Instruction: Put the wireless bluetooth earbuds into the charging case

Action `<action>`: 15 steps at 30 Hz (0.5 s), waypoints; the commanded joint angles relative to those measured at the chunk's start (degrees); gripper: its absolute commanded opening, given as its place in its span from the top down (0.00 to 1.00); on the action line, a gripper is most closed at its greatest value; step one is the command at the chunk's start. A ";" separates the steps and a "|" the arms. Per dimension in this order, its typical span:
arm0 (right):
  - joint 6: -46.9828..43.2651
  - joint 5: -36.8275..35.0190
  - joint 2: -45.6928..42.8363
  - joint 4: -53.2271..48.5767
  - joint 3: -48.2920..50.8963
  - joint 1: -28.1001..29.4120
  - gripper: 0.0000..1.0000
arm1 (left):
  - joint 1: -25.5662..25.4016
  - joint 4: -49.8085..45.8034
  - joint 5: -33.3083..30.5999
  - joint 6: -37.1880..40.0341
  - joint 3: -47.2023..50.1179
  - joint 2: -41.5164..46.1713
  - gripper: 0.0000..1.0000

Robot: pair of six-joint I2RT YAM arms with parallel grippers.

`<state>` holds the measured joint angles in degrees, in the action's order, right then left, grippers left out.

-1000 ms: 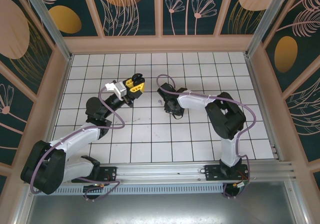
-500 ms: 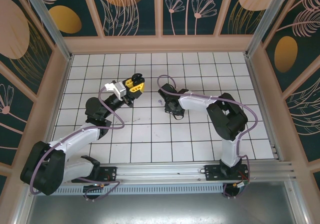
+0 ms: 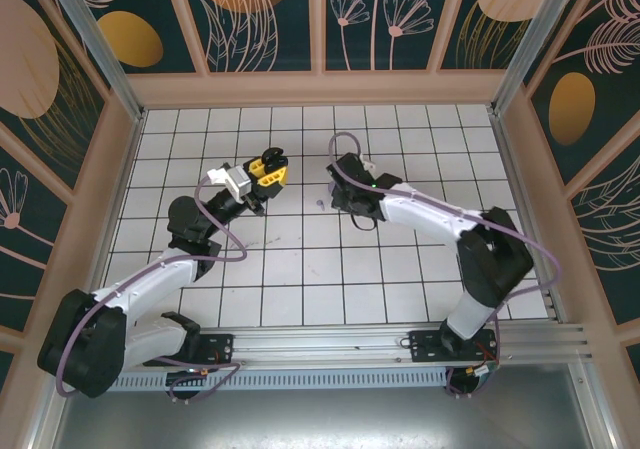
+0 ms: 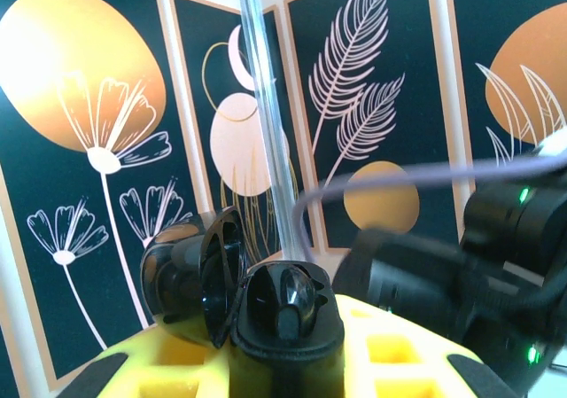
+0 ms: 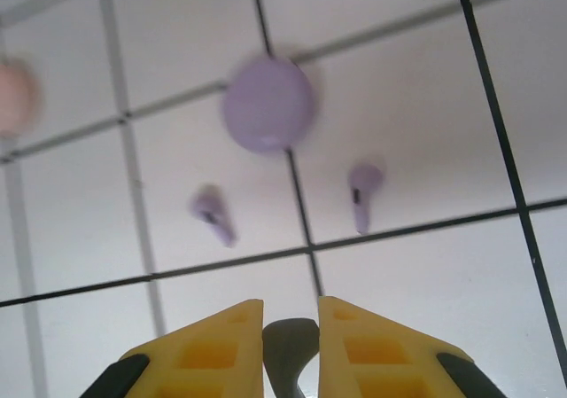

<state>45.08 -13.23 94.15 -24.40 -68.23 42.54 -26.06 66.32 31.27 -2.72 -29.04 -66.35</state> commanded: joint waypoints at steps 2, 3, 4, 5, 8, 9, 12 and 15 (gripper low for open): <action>-6.05 -1.71 -7.00 3.09 -5.24 0.17 0.81 | -0.21 -0.08 1.64 4.07 -1.69 1.48 1.00; -7.15 -1.54 -8.03 3.35 -6.58 0.23 0.81 | -0.21 -0.56 1.71 4.72 -1.89 1.48 1.00; -8.30 -1.38 -8.95 3.76 -7.69 0.18 0.81 | -0.21 -1.16 1.95 5.46 -2.11 1.48 1.00; -9.49 -0.98 -9.97 4.26 -8.99 0.18 0.81 | -0.23 -1.92 2.13 6.27 -2.46 1.57 1.00; -12.88 0.45 -12.37 6.10 -12.12 0.30 0.81 | -0.21 -4.31 2.65 8.46 -3.37 1.91 1.00; -13.97 1.16 -13.09 6.92 -12.94 0.26 0.81 | -0.21 -5.12 2.87 9.27 -3.71 2.01 1.00; -16.76 3.51 -14.96 9.93 -14.90 0.42 0.81 | -0.21 -6.29 3.24 10.14 -4.64 1.97 1.00; -19.13 5.71 -16.53 12.81 -15.76 0.95 0.81 | -0.21 -6.56 3.55 9.87 -5.62 1.36 1.00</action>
<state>30.55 -10.55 79.44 -15.97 -81.97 42.68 -26.06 60.34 33.28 5.41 -32.27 -65.49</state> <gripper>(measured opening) 0.188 0.231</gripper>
